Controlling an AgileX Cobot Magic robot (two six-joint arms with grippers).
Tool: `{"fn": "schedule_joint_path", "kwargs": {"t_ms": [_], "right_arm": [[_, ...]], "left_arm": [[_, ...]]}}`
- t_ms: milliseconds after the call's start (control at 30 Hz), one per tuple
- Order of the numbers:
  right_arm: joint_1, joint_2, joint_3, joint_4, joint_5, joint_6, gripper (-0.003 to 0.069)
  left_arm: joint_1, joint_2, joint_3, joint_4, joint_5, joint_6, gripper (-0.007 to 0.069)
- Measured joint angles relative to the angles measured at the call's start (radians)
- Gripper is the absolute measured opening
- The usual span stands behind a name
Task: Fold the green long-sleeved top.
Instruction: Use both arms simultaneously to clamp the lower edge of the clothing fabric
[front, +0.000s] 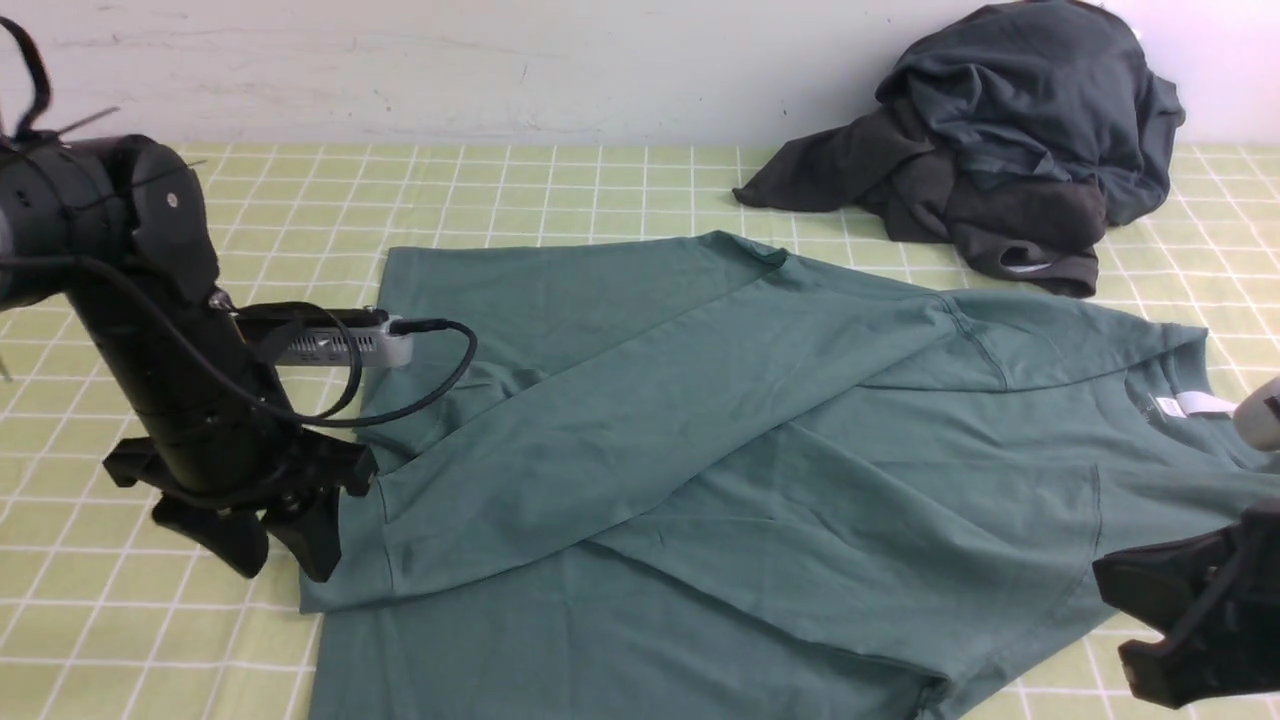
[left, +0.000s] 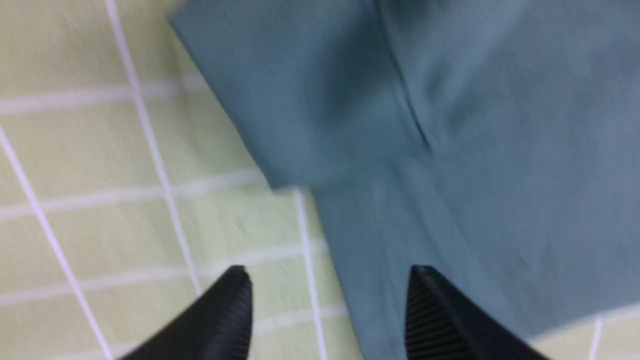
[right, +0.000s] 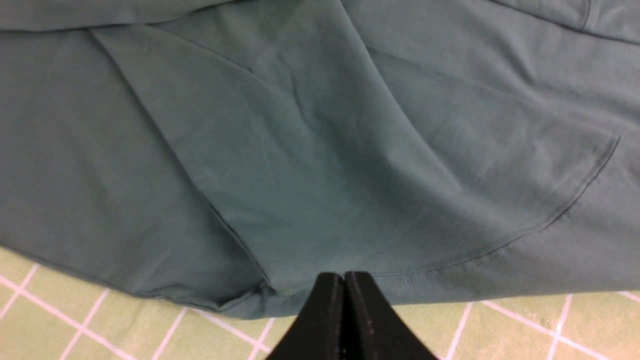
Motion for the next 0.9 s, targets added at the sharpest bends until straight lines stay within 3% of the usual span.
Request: {"fn": "schedule_joint_path", "kwargs": {"t_ms": [133, 200, 367, 533, 667, 800, 900], "right_arm": [[0.000, -0.003, 0.000, 0.003, 0.003, 0.000, -0.0009], [0.000, -0.003, 0.000, 0.004, 0.004, 0.000, -0.0009], [0.000, -0.003, 0.000, 0.004, 0.004, 0.000, -0.0009], [0.000, -0.003, 0.000, 0.006, 0.004, 0.000, -0.0009], [0.000, -0.003, 0.000, 0.007, 0.009, -0.014, -0.0009], [0.000, -0.003, 0.000, 0.021, 0.013, -0.056, -0.0009], [0.000, -0.003, 0.000, 0.057, 0.019, -0.112, -0.0009]], "left_arm": [[-0.133, -0.140, 0.154, 0.032, -0.080, 0.066, 0.0438], [-0.269, -0.213, 0.303, 0.086, -0.207, 0.170, 0.0441], [-0.473, -0.210, 0.474, 0.217, -0.377, 0.425, 0.0441], [-0.542, -0.156, 0.515, 0.262, -0.442, 0.517, 0.0424], [-0.553, -0.146, 0.505, 0.271, -0.419, 0.494, 0.0287], [-0.557, -0.147, 0.487, 0.301, -0.430, 0.412, 0.0085], [-0.557, -0.167, 0.470, 0.321, -0.438, 0.361, 0.0017]]}}
